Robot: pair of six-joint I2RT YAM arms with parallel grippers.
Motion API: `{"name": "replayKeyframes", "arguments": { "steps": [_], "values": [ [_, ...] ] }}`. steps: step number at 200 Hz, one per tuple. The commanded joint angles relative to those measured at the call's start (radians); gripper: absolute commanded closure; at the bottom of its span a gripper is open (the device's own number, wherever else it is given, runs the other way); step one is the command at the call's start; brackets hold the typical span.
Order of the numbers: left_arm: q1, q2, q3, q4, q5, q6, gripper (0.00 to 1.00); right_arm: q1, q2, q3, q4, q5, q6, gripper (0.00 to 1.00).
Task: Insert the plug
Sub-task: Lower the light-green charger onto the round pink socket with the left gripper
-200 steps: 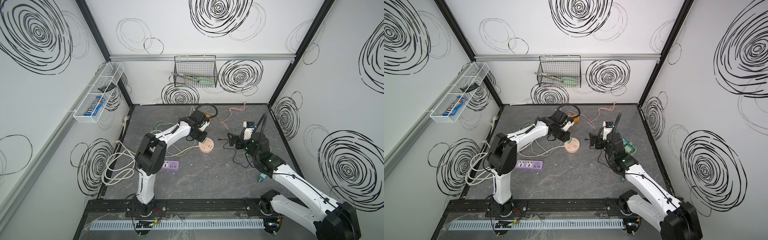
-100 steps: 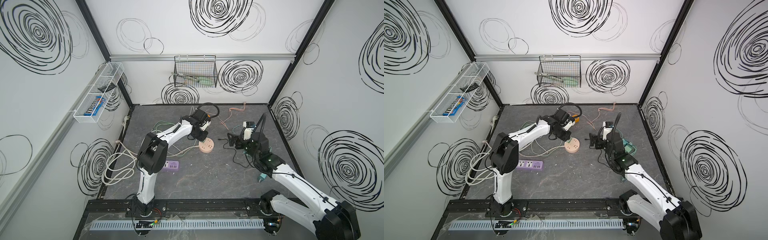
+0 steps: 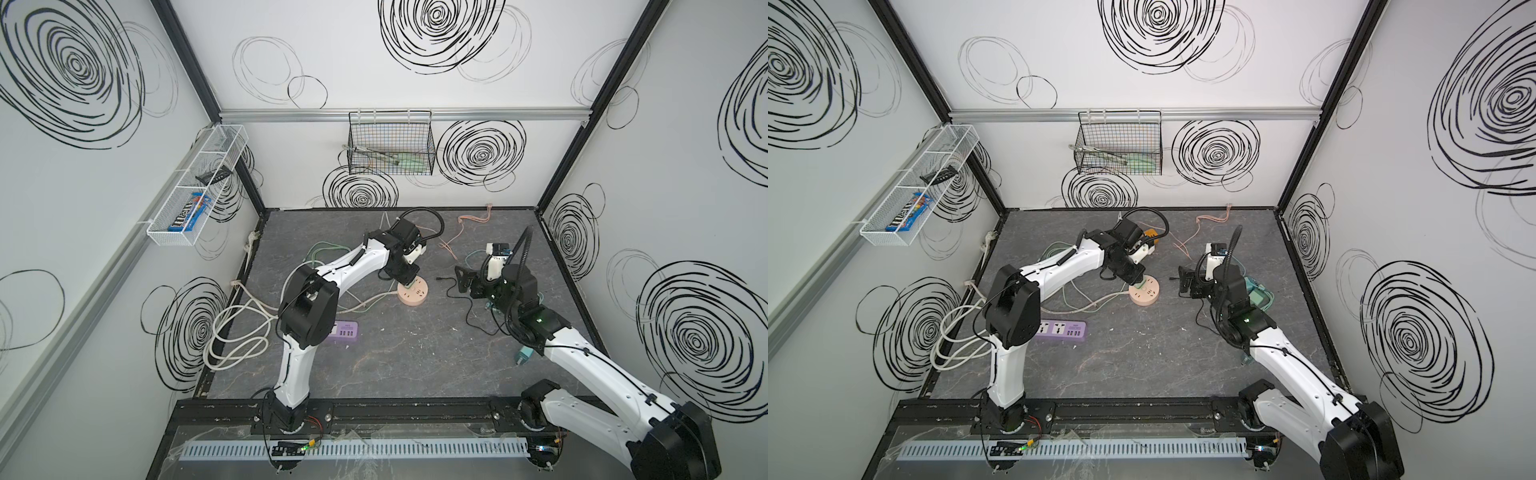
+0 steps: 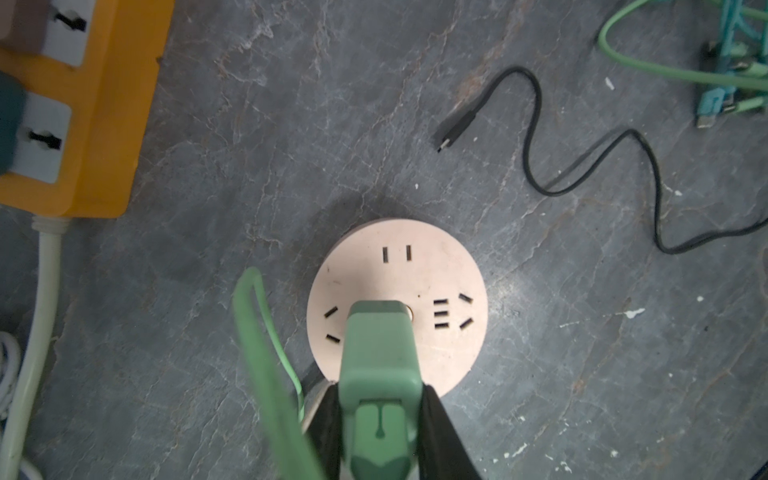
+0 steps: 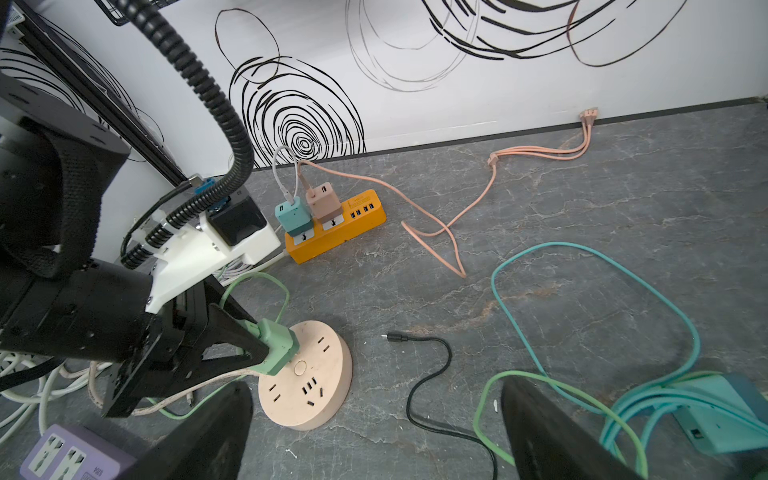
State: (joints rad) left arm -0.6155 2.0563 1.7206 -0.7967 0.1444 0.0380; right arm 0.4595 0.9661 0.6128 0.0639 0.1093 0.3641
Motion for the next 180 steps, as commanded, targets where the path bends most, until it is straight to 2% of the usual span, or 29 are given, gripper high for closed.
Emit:
{"name": "replayKeyframes", "arguments": {
  "steps": [1,74,132,180],
  "values": [
    [-0.01,-0.004,0.043,-0.06,-0.036,0.026,1.0,-0.004,-0.01,0.016,-0.004,-0.003,0.016,0.03],
    [-0.018,0.057,0.043,-0.052,-0.087,0.03,1.0,-0.004,-0.024,0.015,-0.01,0.001,0.019,0.03],
    [-0.018,0.084,0.05,-0.055,-0.062,0.041,1.0,-0.005,-0.027,0.012,-0.01,0.003,0.022,0.03],
    [-0.017,0.106,0.048,-0.035,-0.087,0.05,1.0,-0.005,-0.023,0.013,-0.009,0.0,0.023,0.03]
  ]
}}
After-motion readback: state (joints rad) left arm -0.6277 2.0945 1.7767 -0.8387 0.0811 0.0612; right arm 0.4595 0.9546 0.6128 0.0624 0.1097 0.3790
